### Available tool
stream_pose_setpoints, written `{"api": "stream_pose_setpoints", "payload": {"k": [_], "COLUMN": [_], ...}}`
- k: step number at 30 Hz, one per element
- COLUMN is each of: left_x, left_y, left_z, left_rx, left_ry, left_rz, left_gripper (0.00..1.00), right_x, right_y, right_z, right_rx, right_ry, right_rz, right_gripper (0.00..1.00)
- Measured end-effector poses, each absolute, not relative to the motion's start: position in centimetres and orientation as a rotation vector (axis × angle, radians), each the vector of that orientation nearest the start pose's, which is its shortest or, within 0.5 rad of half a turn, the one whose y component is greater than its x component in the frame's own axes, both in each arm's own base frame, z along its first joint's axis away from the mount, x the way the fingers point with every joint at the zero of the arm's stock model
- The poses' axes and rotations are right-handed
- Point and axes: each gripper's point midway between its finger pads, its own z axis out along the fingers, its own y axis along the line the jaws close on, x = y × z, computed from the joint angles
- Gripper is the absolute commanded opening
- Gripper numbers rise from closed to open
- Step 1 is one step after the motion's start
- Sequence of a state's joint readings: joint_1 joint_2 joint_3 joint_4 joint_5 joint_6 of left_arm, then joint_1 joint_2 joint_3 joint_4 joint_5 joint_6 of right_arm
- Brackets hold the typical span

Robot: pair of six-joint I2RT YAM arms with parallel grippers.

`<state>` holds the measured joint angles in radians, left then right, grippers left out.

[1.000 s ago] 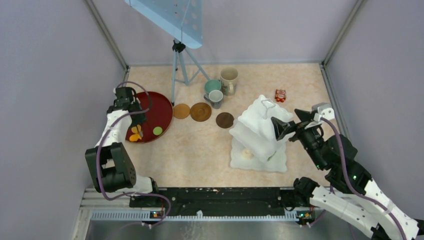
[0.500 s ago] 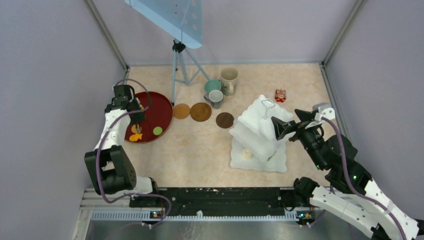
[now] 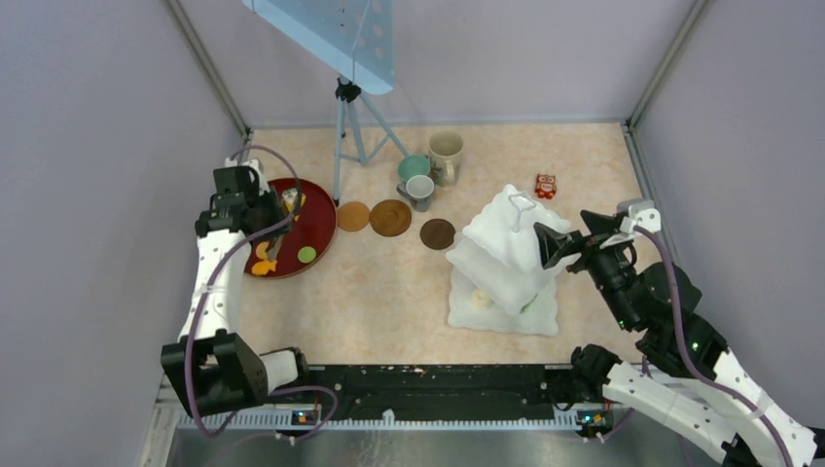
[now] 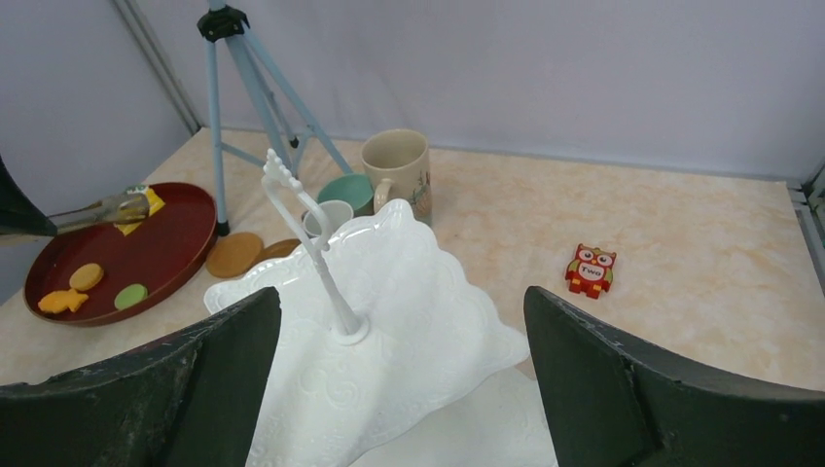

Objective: Serve the afternoon tea

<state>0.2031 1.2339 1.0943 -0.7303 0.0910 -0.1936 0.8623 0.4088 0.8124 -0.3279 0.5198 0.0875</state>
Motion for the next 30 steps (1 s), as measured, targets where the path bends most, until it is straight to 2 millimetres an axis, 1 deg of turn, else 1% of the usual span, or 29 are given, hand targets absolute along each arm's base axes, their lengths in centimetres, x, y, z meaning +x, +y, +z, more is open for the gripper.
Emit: {"api": "stream_pose_setpoints", "payload": {"k": [2, 4, 6, 9, 11, 15, 18, 22, 25, 27, 30], "left_x": [31.0, 30.8, 30.5, 29.8, 29.1, 27.3, 25.7, 23.3, 21.0, 19.7, 18.3], "left_y": [2.2, -0.4, -3.3, -7.5, -9.3, -11.6, -13.2, -15.2, -17.1, -18.2, -19.6], "left_z": [18.0, 19.1, 20.4, 22.7, 23.8, 25.4, 26.5, 28.0, 28.9, 29.3, 29.2], "left_rx": [-0.358, -0.24, -0.104, 0.089, 0.176, 0.316, 0.419, 0.561, 0.674, 0.739, 0.818], "left_ry": [2.39, 2.374, 2.352, 2.3, 2.267, 2.204, 2.156, 2.077, 2.013, 1.984, 1.969], "left_rz": [-0.154, -0.197, -0.239, -0.315, -0.357, -0.435, -0.502, -0.603, -0.707, -0.768, -0.824], "left_gripper": [0.24, 0.24, 0.24, 0.25, 0.25, 0.26, 0.26, 0.27, 0.27, 0.27, 0.27], "right_x": [20.0, 19.9, 20.0, 20.0, 20.1, 20.4, 20.7, 21.2, 21.7, 21.9, 22.1], "right_y": [10.2, 9.9, 9.6, 9.0, 8.7, 8.0, 7.7, 7.4, 7.4, 7.4, 7.2], "right_z": [35.2, 35.9, 36.8, 38.0, 38.8, 40.4, 41.2, 41.5, 41.6, 41.6, 42.0], "right_rx": [-0.155, -0.144, -0.133, -0.114, -0.107, -0.078, -0.054, -0.014, 0.006, 0.019, 0.042], "right_ry": [1.498, 1.485, 1.471, 1.45, 1.434, 1.404, 1.389, 1.382, 1.39, 1.393, 1.385], "right_rz": [0.371, 0.366, 0.355, 0.336, 0.319, 0.283, 0.265, 0.243, 0.222, 0.209, 0.204], "right_gripper": [0.93, 0.93, 0.93, 0.93, 0.93, 0.93, 0.93, 0.93, 0.93, 0.93, 0.92]}}
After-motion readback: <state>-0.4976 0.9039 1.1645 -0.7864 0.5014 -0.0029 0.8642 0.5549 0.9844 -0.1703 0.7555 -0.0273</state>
